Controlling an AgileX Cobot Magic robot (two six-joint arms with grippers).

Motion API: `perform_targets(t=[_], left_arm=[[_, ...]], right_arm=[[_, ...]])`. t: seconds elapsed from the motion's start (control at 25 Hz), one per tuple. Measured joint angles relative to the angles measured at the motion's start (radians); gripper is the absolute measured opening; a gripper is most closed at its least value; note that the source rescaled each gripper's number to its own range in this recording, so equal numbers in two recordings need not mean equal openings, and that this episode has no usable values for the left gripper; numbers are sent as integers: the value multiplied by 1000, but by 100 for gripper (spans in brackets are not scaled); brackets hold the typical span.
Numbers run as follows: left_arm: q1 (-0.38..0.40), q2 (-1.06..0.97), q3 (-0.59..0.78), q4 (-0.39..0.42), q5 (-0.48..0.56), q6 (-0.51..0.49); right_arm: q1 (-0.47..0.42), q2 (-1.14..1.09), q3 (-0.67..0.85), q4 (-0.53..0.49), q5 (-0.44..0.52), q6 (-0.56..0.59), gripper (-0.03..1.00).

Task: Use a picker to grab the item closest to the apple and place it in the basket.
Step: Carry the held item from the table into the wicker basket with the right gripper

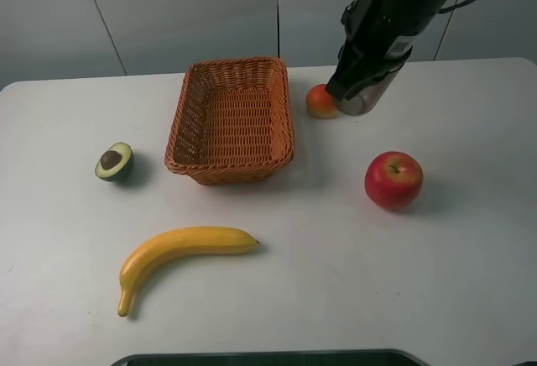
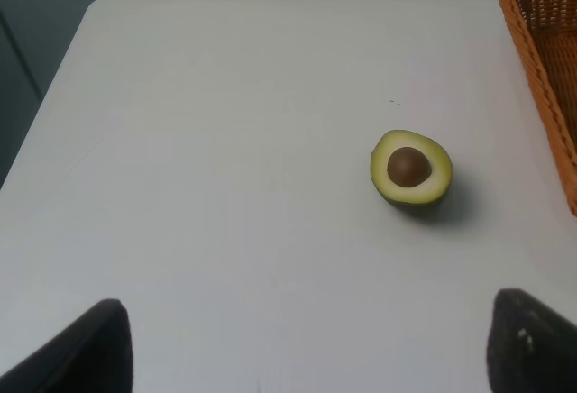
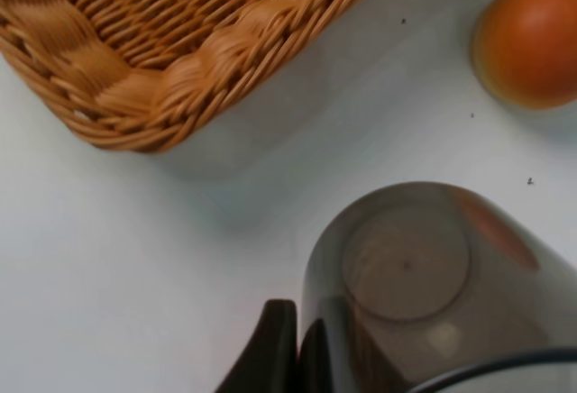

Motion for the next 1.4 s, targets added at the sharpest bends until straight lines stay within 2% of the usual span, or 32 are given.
perform_targets(t=[0.24,0.4,0.6,1.0,1.24,1.4], left_arm=[[0,0,0,0,0,0],[0,0,0,0,0,0],[0,0,0,0,0,0],[0,0,0,0,0,0],[0,0,0,0,0,0],[0,0,0,0,0,0]], right_arm=[[0,-1,-68,0,-5,118,0],[26,1,-106,2,-60,145,0],[72,68,-163,44,-154,152,0],[162,269,-301,82,-267,154,0],[213,320,-308,82,-373,134,0],[229,353,-319,82,-406,104,0]])
